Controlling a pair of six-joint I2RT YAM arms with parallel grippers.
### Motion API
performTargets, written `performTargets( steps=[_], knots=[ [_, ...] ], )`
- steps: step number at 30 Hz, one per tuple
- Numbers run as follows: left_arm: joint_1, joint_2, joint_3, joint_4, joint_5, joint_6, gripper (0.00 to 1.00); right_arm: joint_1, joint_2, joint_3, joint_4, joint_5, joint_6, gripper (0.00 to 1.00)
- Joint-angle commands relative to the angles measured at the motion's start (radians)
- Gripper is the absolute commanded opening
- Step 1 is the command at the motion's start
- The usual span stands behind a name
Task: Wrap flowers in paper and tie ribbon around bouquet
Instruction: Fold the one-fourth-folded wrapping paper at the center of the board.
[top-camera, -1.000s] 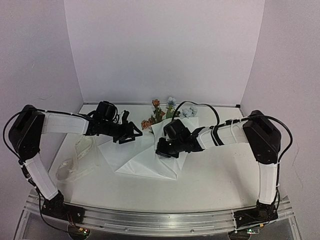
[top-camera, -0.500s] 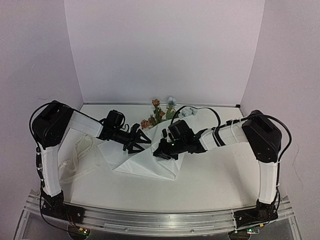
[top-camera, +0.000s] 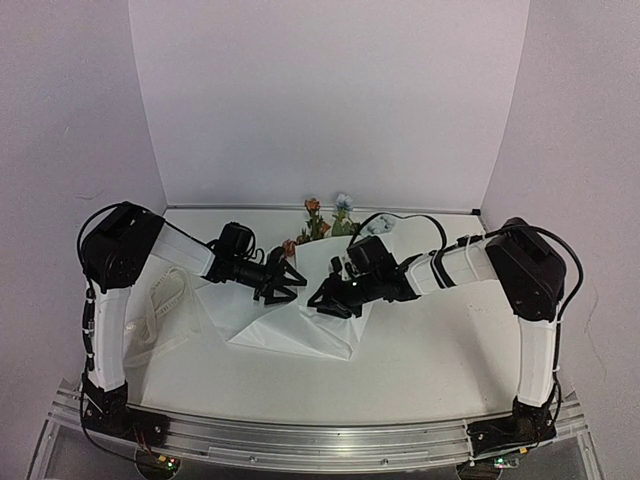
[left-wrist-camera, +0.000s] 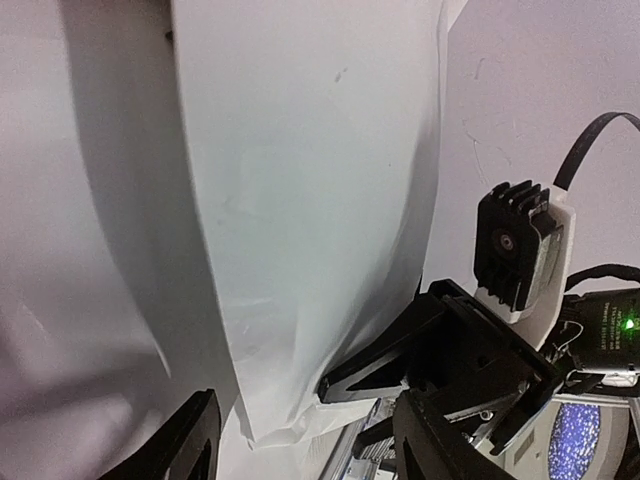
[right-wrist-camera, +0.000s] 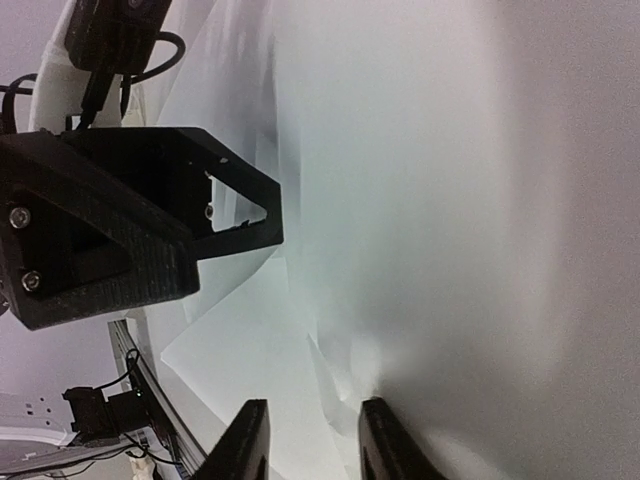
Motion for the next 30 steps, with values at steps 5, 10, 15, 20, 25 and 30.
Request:
performTargets(
  steps=[5, 10, 15, 20, 25, 30],
  knots=[
    [0.007, 0.005, 0.078, -0.032, -0.003, 0.078, 0.53, -0.008, -0.123, 0.024, -0.137, -0.039, -0.067, 0.38],
    [0.007, 0.040, 0.113, -0.043, 0.016, 0.107, 0.51, -0.020, -0.118, 0.043, -0.173, -0.088, -0.077, 0.41],
    [0.007, 0.062, 0.127, -0.029, 0.021, 0.116, 0.40, -0.028, -0.124, 0.061, -0.204, -0.101, -0.083, 0.43],
    [0.007, 0.077, 0.157, -0.024, -0.001, 0.123, 0.17, -0.030, -0.210, 0.014, -0.266, -0.060, -0.112, 0.50],
    [0.007, 0.040, 0.152, -0.015, -0.061, 0.150, 0.08, -0.057, -0.268, -0.057, -0.283, -0.020, -0.113, 0.57],
    [0.007, 0.021, 0.150, -0.025, -0.110, 0.173, 0.00, -0.070, -0.233, -0.077, -0.256, -0.039, -0.065, 0.62]
  ],
)
